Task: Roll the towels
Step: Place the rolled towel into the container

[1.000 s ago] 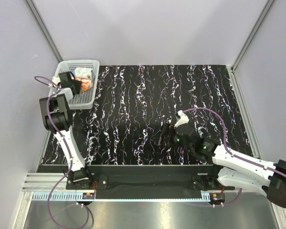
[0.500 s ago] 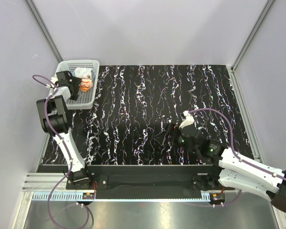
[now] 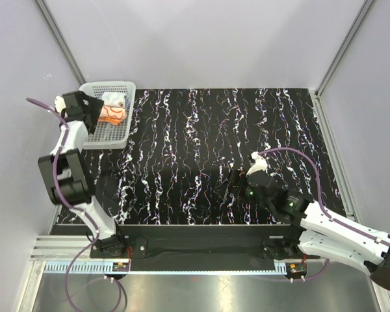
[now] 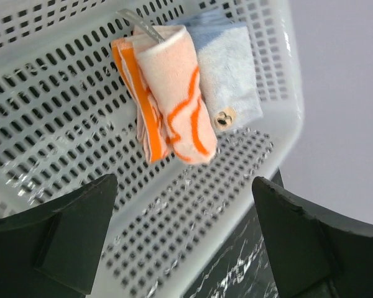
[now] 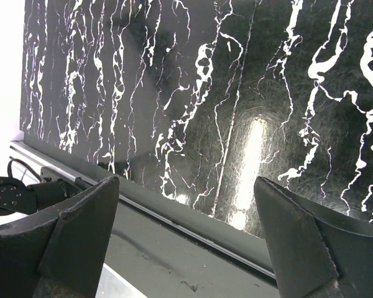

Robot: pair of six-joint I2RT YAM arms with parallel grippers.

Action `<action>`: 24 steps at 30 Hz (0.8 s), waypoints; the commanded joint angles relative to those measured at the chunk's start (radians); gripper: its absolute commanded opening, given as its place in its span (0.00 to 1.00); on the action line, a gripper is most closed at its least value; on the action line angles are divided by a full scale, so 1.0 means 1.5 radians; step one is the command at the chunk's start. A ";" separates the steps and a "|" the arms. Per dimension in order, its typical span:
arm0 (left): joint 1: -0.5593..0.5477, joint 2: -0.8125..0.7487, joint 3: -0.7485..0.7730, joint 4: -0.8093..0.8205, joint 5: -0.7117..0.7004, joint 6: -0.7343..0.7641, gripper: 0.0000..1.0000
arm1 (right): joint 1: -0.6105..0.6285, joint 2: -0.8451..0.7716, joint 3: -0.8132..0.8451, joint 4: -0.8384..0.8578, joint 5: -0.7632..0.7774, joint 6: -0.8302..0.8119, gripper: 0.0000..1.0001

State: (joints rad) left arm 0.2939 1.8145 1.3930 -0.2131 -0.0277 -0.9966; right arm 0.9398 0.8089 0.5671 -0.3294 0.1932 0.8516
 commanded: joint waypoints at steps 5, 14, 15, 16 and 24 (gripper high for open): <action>0.001 -0.269 -0.165 0.034 -0.015 0.155 0.96 | 0.002 0.035 0.057 0.009 0.006 -0.037 0.97; -0.136 -0.519 -0.326 0.047 -0.218 0.441 0.97 | 0.002 0.115 0.074 0.075 -0.057 -0.038 0.95; -0.167 -0.534 -0.336 0.055 -0.250 0.503 0.98 | 0.002 0.116 0.074 0.080 -0.060 -0.034 0.95; -0.222 -0.537 -0.349 0.073 -0.280 0.527 0.99 | 0.003 0.118 0.074 0.090 -0.063 -0.034 0.95; -0.296 -0.498 -0.413 0.045 -0.329 0.536 0.98 | 0.008 0.105 0.051 0.101 -0.068 -0.047 0.95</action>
State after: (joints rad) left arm -0.1429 1.0565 0.8108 -0.1646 -0.4423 -0.2249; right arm 0.9405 0.9916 0.6304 -0.2260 0.1028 0.8062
